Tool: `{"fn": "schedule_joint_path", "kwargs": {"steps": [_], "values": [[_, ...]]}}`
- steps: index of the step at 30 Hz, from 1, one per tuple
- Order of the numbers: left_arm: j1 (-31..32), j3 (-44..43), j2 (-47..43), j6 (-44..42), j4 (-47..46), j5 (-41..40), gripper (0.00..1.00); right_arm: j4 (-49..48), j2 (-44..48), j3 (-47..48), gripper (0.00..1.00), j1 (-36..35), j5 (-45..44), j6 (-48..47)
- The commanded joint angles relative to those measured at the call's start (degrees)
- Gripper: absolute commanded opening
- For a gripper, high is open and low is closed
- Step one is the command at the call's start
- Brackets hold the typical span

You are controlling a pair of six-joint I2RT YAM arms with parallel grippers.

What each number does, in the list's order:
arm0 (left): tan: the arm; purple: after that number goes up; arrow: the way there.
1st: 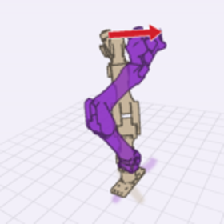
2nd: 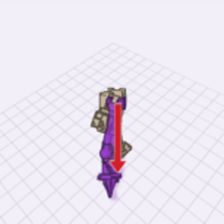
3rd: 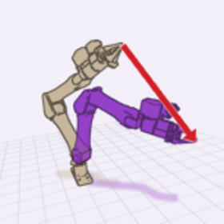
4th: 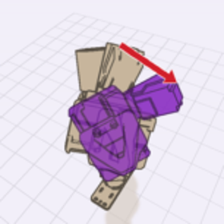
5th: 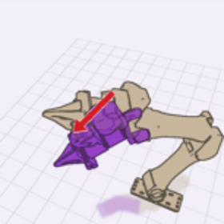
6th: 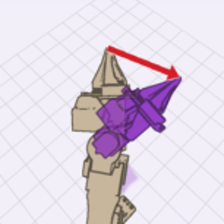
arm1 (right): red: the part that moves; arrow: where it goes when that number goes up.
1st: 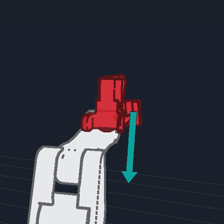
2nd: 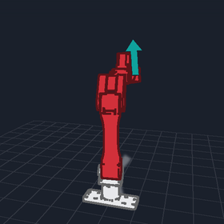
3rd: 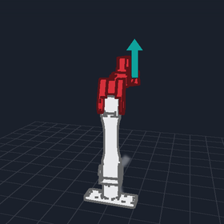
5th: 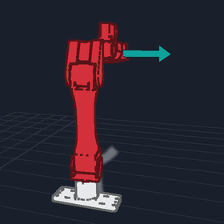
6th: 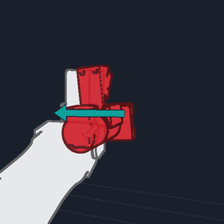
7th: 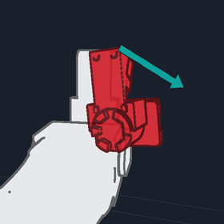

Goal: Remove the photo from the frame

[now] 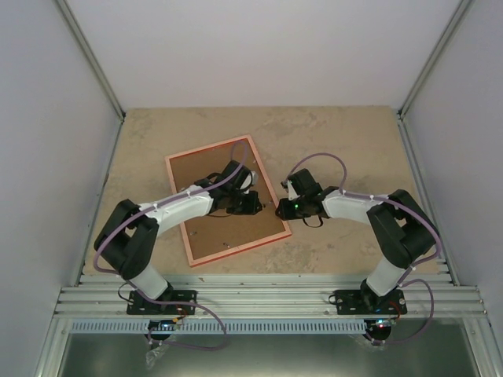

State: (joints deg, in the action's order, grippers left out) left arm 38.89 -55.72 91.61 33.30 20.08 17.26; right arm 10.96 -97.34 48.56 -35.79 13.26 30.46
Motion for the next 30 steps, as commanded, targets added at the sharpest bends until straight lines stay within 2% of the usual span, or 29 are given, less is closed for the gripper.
{"fn": "schedule_joint_path", "kwargs": {"steps": [1,18,30], "values": [[0.4,-0.4,1.2,0.7,-2.3,0.0,0.0,0.4,0.1,-1.3,0.25,0.2,-0.9,0.6],[0.5,-1.4,3.5,1.6,-4.4,-2.9,0.0,0.5,0.1,-1.5,0.22,0.2,-0.8,0.7],[0.4,0.9,1.0,6.5,-4.1,-11.5,0.0,0.4,0.3,-1.8,0.21,0.2,-0.9,0.8]]}}
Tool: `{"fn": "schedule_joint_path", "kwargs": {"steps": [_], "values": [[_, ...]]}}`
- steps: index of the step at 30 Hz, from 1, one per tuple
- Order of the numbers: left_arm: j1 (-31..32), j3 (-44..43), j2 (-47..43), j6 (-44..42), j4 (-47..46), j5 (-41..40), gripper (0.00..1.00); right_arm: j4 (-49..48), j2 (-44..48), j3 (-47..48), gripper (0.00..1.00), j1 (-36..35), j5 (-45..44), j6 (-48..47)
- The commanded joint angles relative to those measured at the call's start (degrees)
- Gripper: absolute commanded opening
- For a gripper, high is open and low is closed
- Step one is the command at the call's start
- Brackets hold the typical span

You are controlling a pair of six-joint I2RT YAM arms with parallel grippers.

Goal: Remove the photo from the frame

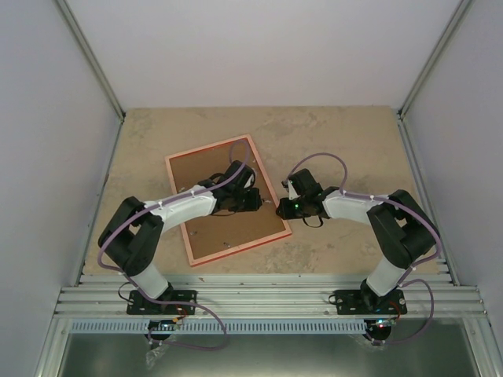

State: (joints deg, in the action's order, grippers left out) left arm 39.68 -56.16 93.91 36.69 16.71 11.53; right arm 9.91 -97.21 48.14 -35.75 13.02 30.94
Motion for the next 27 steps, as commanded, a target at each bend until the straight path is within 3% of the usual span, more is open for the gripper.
{"fn": "schedule_joint_path", "kwargs": {"steps": [1,12,27], "values": [[-0.4,1.5,-1.4,3.7,-0.6,-6.2,0.0,1.4,0.2,-1.5,0.21,0.1,-0.6,0.3],[-0.4,1.8,-2.8,2.1,-1.5,-1.9,0.0,1.5,0.0,-1.3,0.21,0.2,-0.5,0.1],[-0.3,2.0,-4.3,-0.8,4.5,-0.2,0.0,1.7,-1.2,-0.2,0.21,0.2,-0.4,-0.1]]}}
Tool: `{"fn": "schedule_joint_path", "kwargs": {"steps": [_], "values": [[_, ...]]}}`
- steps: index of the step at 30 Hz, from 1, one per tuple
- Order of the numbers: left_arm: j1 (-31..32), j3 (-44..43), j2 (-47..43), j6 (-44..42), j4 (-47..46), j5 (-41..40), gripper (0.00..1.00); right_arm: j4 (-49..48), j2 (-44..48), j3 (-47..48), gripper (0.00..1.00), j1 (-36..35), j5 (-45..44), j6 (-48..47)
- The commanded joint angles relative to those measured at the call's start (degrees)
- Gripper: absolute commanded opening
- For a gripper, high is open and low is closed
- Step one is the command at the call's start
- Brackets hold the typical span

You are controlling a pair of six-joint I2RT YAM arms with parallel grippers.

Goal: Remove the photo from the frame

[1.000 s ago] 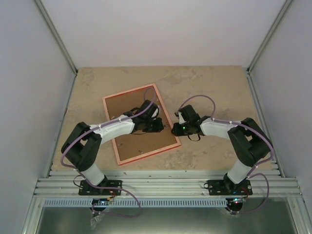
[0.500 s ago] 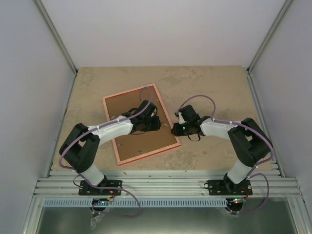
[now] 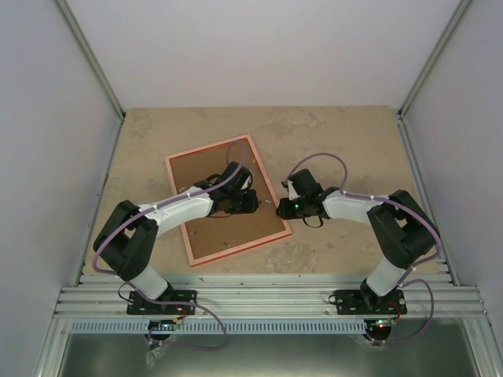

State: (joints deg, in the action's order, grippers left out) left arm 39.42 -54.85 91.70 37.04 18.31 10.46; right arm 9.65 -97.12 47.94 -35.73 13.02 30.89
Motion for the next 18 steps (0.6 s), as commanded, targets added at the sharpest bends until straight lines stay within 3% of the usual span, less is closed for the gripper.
{"fn": "schedule_joint_path", "kwargs": {"steps": [1,18], "values": [[0.0,0.6,-2.3,-1.2,3.0,1.0,0.0,2.0,-1.4,0.2,0.21,0.2,-0.3,-0.2],[-0.3,0.3,-6.5,-1.1,2.9,-0.1,0.0,4.1,0.2,-1.2,0.2,0.4,-0.1,-1.3]]}}
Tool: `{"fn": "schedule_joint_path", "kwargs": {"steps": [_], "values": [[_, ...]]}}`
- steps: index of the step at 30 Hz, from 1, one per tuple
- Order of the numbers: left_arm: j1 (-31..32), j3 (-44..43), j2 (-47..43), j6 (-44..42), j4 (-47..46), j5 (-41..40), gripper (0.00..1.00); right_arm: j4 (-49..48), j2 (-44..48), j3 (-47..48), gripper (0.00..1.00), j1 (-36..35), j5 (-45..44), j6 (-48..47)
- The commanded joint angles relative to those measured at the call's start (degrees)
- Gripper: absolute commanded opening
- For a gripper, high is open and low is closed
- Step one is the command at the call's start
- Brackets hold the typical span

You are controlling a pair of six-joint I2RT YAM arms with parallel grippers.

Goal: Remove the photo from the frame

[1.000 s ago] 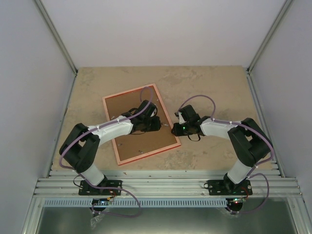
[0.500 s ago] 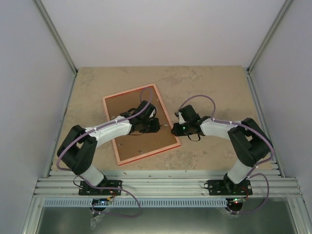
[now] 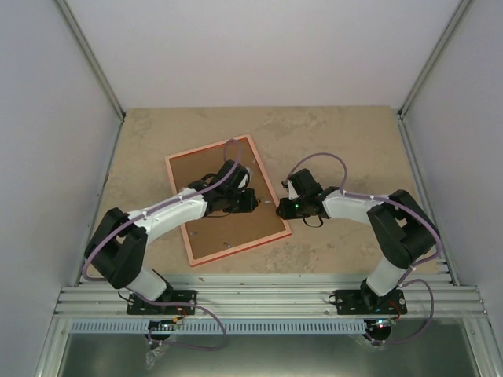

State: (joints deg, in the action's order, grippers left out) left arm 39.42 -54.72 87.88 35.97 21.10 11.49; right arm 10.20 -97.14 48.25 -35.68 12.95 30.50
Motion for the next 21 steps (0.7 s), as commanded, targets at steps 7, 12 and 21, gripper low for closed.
{"fn": "schedule_joint_path", "kwargs": {"steps": [7,12,21], "values": [[-3.3,0.9,-4.2,0.2,-0.2,-1.5,0.0,7.3,5.0,-5.0,0.2,0.3,0.4,-3.1],[-6.0,0.5,-4.7,-1.1,0.3,-1.1,0.0,10.6,8.8,-7.4,0.21,0.8,0.1,-4.4],[-7.0,-0.7,-4.1,-1.8,0.6,-0.6,0.0,11.4,13.3,-6.0,0.4,1.4,-0.3,-4.4]]}}
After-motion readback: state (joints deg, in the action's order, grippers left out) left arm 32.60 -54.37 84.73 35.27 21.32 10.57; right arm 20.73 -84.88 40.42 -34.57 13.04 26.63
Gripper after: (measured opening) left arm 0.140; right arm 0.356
